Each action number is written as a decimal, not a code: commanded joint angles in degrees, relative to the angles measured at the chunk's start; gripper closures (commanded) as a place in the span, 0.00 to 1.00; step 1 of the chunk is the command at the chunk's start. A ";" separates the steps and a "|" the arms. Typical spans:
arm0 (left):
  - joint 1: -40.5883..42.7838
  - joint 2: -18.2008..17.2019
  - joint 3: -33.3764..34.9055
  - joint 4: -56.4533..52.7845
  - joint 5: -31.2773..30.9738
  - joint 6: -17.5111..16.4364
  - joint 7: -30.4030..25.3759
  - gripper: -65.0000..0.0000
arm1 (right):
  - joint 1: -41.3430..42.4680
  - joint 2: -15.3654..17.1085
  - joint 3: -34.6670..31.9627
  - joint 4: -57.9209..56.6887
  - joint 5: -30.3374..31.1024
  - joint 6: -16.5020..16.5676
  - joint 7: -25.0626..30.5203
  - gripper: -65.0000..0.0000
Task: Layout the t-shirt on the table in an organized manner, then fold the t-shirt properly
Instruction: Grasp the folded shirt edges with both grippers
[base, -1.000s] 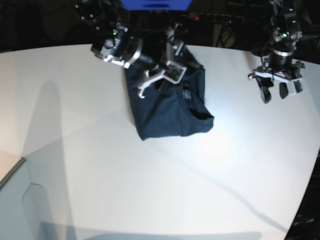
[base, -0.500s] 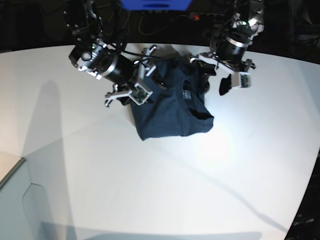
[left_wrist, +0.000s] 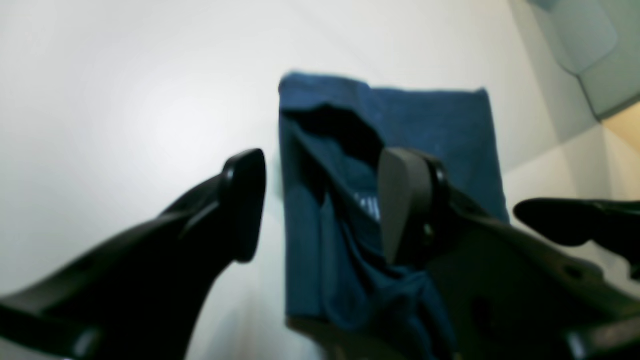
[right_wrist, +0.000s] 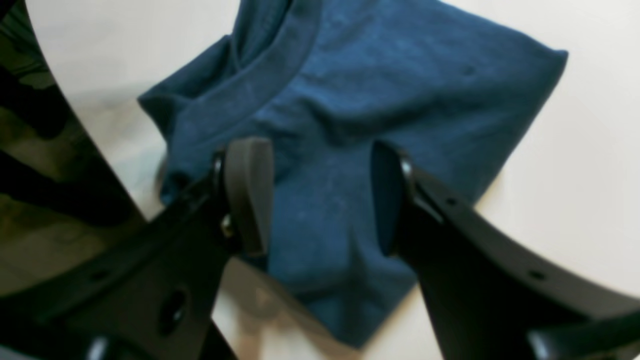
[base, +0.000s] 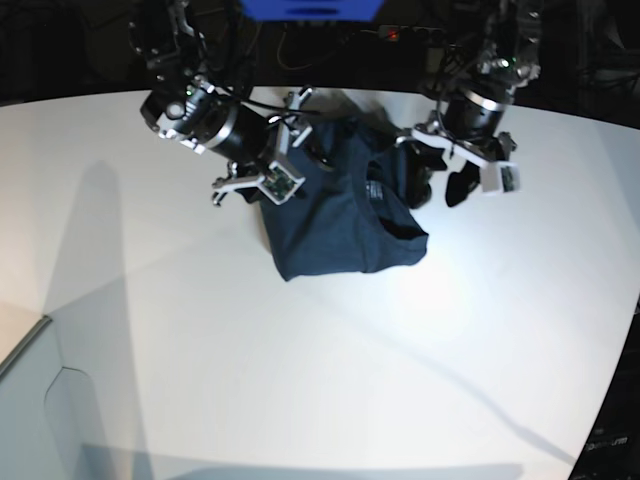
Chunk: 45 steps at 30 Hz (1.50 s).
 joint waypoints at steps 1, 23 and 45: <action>-1.24 -0.46 0.09 0.29 -2.26 -0.10 -1.91 0.46 | 0.70 -0.28 0.01 -0.39 0.42 0.28 0.86 0.55; -13.11 1.12 3.34 -14.83 -10.61 -0.19 11.10 0.33 | 6.77 -0.02 4.23 1.63 0.42 0.28 0.42 0.55; -18.56 2.79 3.52 -23.62 -10.09 -0.45 13.83 0.74 | 17.76 -1.51 4.23 -16.13 0.42 0.28 0.77 0.56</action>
